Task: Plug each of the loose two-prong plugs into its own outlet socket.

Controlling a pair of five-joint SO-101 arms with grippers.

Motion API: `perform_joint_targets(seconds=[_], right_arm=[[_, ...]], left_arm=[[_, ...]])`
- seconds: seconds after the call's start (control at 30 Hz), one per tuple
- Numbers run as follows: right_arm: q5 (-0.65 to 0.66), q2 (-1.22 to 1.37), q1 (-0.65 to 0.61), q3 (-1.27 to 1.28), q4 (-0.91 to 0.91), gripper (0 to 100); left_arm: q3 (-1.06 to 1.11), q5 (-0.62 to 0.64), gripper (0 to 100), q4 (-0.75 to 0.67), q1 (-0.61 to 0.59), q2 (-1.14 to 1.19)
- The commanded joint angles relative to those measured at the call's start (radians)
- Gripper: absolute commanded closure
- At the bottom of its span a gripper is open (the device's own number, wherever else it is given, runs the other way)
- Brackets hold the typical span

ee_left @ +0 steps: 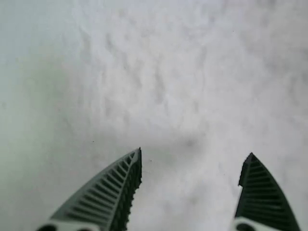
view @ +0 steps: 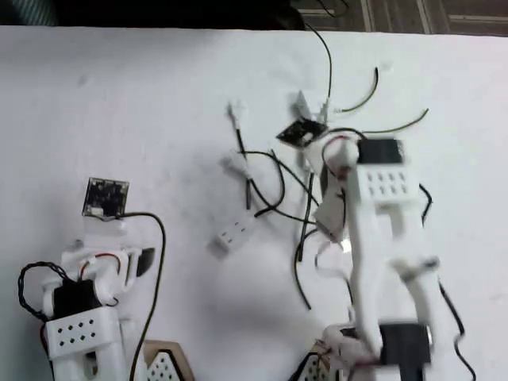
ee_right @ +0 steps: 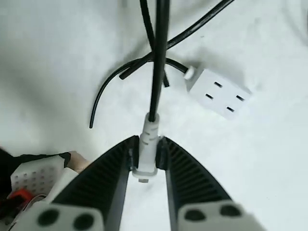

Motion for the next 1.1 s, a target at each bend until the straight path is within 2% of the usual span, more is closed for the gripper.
perform_joint_targets(seconds=[0.0,0.17,0.4,0.53,0.9,1.07], right_arm=[[0.005,-0.266,-0.035,0.075,0.008,98.1],[-0.023,-0.536,-0.11,0.235,-0.097,98.1],[-0.382,-0.829,-0.209,0.574,-0.49,98.1],[-0.48,-0.905,-0.274,0.736,-0.68,98.1],[-0.517,-0.851,-0.499,1.008,-1.095,98.1],[-0.511,-0.825,-0.596,1.155,-1.391,98.1]], left_arm=[[-0.005,-0.005,68,-0.006,-0.005,-0.012],[-0.005,-0.005,68,-0.006,-0.005,-0.012],[0.005,-0.003,68,-0.011,-0.005,-0.012],[0.005,0.0,68,-0.012,-0.005,-0.012],[-0.003,0.003,68,-0.046,-0.093,-0.013],[-0.003,0.003,68,-0.046,-0.093,-0.013]])
